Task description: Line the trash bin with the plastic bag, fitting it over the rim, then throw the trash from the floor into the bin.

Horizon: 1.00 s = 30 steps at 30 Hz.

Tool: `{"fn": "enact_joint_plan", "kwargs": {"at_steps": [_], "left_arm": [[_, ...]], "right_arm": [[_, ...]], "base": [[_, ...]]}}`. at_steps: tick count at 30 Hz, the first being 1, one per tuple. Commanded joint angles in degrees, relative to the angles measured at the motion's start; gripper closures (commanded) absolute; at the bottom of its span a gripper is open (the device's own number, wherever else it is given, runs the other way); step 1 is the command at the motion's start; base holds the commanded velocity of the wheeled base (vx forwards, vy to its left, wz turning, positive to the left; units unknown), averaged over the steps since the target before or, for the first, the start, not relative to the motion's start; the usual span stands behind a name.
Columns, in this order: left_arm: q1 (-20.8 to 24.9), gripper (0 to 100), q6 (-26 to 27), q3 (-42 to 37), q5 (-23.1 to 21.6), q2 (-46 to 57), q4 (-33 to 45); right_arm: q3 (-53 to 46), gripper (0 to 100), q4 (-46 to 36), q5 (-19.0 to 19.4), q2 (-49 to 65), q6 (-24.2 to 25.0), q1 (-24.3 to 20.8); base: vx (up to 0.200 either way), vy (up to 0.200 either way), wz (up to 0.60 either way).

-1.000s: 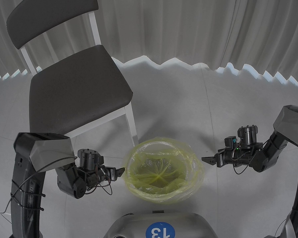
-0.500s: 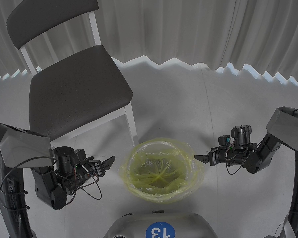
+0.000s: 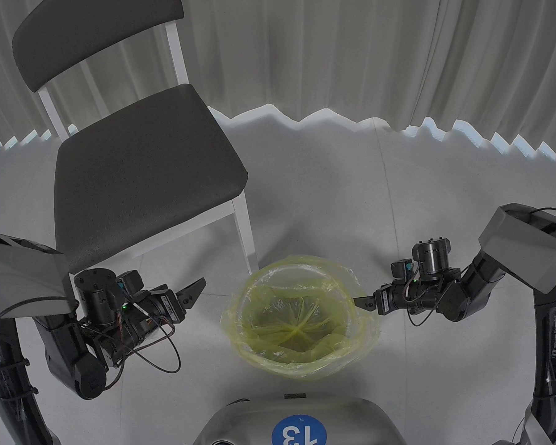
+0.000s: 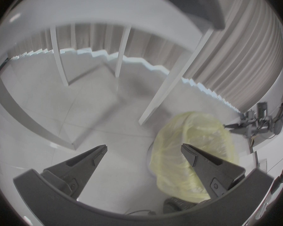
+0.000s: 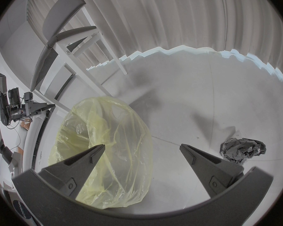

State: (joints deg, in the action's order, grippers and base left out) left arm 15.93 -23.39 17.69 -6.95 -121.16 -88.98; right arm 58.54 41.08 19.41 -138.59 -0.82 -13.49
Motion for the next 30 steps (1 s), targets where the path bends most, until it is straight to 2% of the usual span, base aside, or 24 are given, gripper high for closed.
{"fn": "enact_joint_plan", "kwargs": {"at_steps": [1, 4, 11, 15, 22, 27, 30], "left_arm": [[0.15, 0, -0.07, -0.64, 0.01, 2.16, -1.02], [0.24, 0, 0.01, -0.64, 0.01, 2.25, -1.02], [0.41, 0, 0.01, -0.46, 0.01, 1.81, -1.02], [0.33, 0, 0.01, -0.46, 0.01, 1.81, -1.02], [0.41, 0, -0.07, -0.37, -0.08, 1.89, -1.02], [1.38, 0, 0.01, -0.64, 0.01, 2.33, -1.02], [1.73, 0, 0.10, -0.64, 0.09, 3.21, -1.02]], "right_arm": [[2.72, 0, -0.65, 0.02, -4.75, -0.15, -0.13], [3.69, 0, -1.62, 0.02, -5.81, -0.33, -0.04], [10.81, 0, -15.86, 0.02, -6.07, -3.67, -0.04], [10.45, 0, -16.47, -0.86, -5.46, -4.81, -0.13], [1.67, 0, -16.39, -5.43, 4.91, -4.98, 0.40], [-6.86, 0, -16.03, -6.84, 16.95, -9.91, 1.89], [-8.79, 0, -14.89, -8.16, 21.61, -10.35, 1.19]], "base": [[0.000, 0.000, 0.00], [0.000, 0.000, 0.00], [0.000, 0.000, 0.00], [0.000, 0.000, 0.00], [0.000, 0.000, 0.00], [0.000, 0.000, 0.00], [0.000, 0.000, 0.00]]}}
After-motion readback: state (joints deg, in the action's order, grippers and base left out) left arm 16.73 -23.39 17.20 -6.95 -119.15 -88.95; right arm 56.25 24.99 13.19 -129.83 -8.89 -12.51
